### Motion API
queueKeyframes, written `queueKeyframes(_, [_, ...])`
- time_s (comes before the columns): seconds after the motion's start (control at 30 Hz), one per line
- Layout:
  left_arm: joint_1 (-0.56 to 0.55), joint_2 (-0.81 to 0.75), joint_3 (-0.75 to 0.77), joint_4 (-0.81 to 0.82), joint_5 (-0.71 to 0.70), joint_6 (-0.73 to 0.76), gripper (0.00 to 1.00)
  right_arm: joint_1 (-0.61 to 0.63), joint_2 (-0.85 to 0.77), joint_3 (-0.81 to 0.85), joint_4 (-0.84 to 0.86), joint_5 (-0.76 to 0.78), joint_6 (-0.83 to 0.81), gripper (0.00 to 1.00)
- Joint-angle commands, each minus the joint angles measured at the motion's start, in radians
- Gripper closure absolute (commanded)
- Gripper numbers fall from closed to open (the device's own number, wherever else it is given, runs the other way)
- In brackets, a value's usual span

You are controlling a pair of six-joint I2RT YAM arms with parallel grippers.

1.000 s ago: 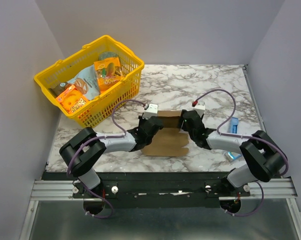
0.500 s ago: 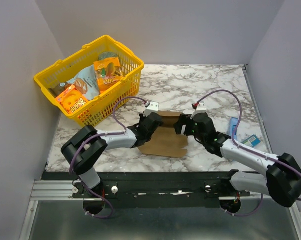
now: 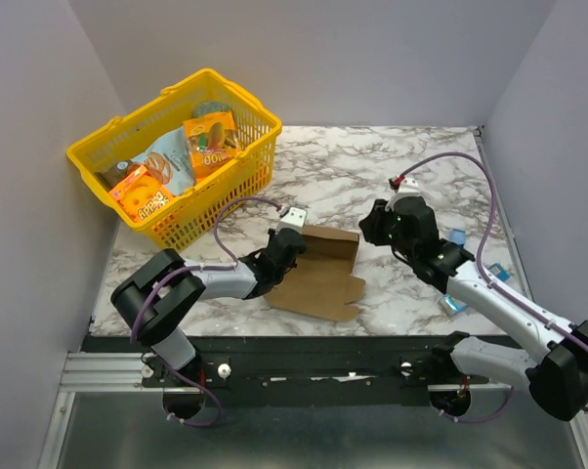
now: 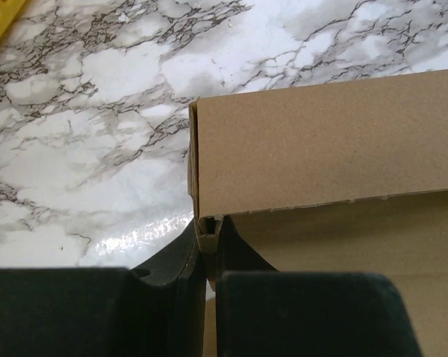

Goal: Fold the paper box

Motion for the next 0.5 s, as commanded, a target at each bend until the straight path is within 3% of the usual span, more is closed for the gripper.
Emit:
queueKeyframes(0.0, [0.001,-0.009,-0.080,0.084,0.009,0.042,0.89,-0.001,0.059,0.044,0.011,0.071,0.031,0.71])
queueKeyframes(0.2, [0.002,-0.018,-0.104,0.133,0.010,0.030,0.86,0.001,0.182,0.043,0.102,0.047,0.056,0.72])
queueKeyframes(0.3, [0.001,-0.038,-0.107,0.121,0.015,0.021,0.65,0.001,0.182,0.020,0.116,0.048,0.084,0.72])
queueKeyframes(0.33, [0.002,-0.048,-0.111,0.118,0.015,0.019,0.53,0.001,0.175,0.010,0.119,0.048,0.090,0.72])
queueKeyframes(0.47, [0.002,-0.107,-0.136,0.104,0.025,0.013,0.32,0.001,0.150,0.015,0.090,0.064,0.102,0.70])
